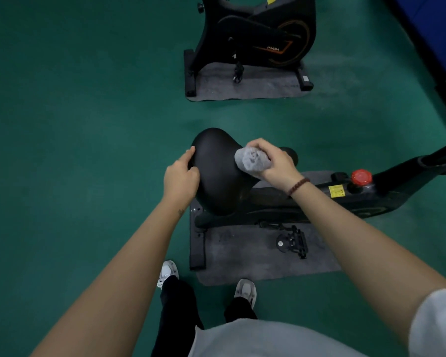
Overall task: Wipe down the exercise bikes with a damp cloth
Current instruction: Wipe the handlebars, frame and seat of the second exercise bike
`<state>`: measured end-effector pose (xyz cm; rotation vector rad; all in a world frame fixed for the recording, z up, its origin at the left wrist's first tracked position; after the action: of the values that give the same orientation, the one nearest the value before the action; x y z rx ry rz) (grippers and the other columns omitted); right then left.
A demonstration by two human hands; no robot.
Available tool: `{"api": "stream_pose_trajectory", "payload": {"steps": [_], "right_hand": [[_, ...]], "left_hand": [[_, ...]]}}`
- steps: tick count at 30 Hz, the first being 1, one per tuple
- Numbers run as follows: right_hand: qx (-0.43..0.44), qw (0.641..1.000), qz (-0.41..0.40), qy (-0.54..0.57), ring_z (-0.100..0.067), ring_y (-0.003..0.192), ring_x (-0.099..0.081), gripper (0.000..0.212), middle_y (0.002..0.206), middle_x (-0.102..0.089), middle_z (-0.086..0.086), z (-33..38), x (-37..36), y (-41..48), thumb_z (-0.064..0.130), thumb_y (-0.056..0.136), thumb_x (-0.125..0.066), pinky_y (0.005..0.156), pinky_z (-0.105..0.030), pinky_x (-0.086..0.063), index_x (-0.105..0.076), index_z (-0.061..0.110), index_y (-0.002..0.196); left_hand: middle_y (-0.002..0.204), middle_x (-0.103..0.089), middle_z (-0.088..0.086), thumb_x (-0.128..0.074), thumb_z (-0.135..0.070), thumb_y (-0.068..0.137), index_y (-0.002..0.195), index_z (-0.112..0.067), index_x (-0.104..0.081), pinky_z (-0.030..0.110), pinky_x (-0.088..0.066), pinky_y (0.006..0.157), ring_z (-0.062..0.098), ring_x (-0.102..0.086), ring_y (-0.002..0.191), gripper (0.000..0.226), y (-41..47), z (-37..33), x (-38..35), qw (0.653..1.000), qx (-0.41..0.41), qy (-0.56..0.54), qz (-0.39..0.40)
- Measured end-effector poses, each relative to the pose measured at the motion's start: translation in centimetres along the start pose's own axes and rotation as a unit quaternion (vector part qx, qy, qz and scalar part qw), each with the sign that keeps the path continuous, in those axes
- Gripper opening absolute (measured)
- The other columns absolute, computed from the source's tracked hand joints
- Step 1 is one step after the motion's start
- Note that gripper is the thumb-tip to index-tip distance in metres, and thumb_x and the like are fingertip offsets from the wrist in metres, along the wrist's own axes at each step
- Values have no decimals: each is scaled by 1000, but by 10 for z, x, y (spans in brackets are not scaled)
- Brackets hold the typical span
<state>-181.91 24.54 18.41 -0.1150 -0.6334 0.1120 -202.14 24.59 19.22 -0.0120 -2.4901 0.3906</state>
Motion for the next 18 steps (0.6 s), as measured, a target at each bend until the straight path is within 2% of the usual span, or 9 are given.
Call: {"api": "stream_pose_trajectory", "payload": {"steps": [3, 6, 9, 12, 15, 18], "right_hand": [[40, 998, 20, 48, -19, 105, -59, 43, 108, -63, 6, -13, -8, -13, 0, 67, -74, 93, -40, -48, -57, 28, 95], [48, 993, 35, 97, -16, 105, -58, 47, 106, -60, 10, -18, -17, -23, -9, 66, -73, 92, -34, -49, -57, 26, 93], [31, 990, 38, 130, -16, 110, -56, 52, 111, -58, 5, -22, -25, -32, -12, 66, -72, 95, -29, -46, -56, 30, 91], [20, 994, 15, 107, -17, 110, -56, 52, 113, -60, 2, -27, -31, -42, -14, 67, -68, 93, -27, -47, -56, 30, 92], [-4, 996, 3, 92, -15, 104, -58, 51, 107, -62, 3, -30, -36, -56, -13, 68, -66, 88, -25, -48, -57, 30, 92], [-54, 997, 40, 26, -18, 95, -59, 35, 97, -64, 0, -43, -40, -76, -5, 72, -65, 83, -31, -50, -57, 20, 94]], "left_hand": [[141, -46, 7, -35, -1, 85, 140, -21, -39, 25, -39, 65, 11, -46, 56, 59, 1, 0, 0, 1000, 4, -5, -3], [137, -50, 8, -36, 0, 85, 140, -20, -40, 25, -39, 62, 11, -46, 55, 59, 0, -1, -1, 1000, 7, -2, -10], [127, -57, 11, -36, 0, 84, 139, -20, -40, 27, -41, 58, 16, -47, 56, 60, -1, -1, -2, 1000, 6, 0, -16], [125, -57, 12, -36, 0, 83, 140, -20, -39, 28, -44, 66, 23, -50, 66, 61, -2, 0, -1, 1000, -3, 18, -11], [124, -58, 14, -36, 0, 82, 140, -20, -39, 30, -45, 69, 25, -53, 72, 61, -2, -1, 1, 999, -15, 33, -6], [118, -61, 15, -37, -1, 83, 139, -19, -41, 29, -45, 68, 26, -55, 75, 59, 0, -2, 3, 999, -23, 43, -5]]}}
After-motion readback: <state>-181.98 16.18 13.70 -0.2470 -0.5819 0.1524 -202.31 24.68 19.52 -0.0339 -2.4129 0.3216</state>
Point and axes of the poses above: each hand's wrist, its own y-axis towards the middle knuckle, its own x-axis out of the back of the hand, z = x × y, the point moved 1 cm from there along y, towards the middle knuckle
